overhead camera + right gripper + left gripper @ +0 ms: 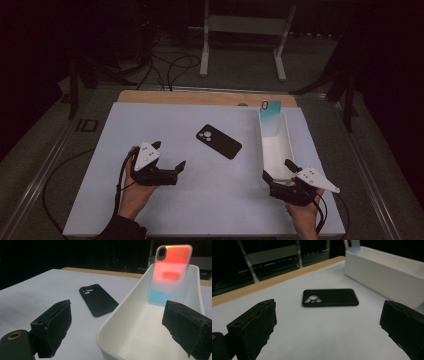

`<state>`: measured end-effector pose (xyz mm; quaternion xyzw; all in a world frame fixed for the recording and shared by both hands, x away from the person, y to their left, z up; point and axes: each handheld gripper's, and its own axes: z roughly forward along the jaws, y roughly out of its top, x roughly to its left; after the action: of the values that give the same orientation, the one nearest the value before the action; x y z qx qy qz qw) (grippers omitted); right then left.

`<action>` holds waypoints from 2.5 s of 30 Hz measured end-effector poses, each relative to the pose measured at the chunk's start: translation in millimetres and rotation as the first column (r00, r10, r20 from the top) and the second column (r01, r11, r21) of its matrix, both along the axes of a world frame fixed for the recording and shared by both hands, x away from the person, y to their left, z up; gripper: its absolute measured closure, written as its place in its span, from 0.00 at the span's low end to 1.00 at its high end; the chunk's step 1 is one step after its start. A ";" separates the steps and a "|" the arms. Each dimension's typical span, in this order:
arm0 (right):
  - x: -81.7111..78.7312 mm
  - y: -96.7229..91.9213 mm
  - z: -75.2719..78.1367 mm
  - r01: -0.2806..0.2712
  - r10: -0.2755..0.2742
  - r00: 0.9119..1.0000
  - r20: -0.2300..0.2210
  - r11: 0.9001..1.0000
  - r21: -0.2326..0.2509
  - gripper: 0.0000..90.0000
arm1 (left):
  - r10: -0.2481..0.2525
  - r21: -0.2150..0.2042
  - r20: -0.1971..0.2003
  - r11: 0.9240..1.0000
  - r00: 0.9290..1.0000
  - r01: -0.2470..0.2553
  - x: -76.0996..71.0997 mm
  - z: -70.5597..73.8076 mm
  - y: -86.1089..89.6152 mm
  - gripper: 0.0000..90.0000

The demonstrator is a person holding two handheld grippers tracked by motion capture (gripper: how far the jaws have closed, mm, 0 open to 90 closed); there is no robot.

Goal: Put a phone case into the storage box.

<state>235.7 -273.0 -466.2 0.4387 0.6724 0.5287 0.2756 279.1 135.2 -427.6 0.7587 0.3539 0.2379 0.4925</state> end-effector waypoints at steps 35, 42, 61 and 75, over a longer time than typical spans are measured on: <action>-0.9 0.0 3.9 0.003 -0.003 1.000 0.021 1.000 0.012 0.10 | -0.131 0.072 -0.076 0.988 0.988 0.137 88.3 -13.9 -125.0 0.02; -1.1 -1.0 5.0 0.002 -0.002 1.000 0.025 1.000 0.021 0.10 | -0.135 0.065 -0.133 0.987 0.982 0.145 104.7 -22.9 -138.7 0.08; -0.9 -4.2 6.2 0.007 -0.008 1.000 0.025 0.999 0.042 0.10 | -0.105 0.082 -0.222 0.989 0.969 0.126 142.7 -49.6 -175.3 0.68; -1.7 -7.5 6.1 0.017 -0.018 1.000 0.025 0.999 0.048 0.10 | -0.058 0.107 -0.293 0.990 0.954 0.093 165.4 -82.8 -195.2 1.00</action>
<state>234.0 -280.5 -460.1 0.4444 0.6521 0.5476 0.2783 444.5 -59.9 -510.4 0.8265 0.3777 0.1262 0.3979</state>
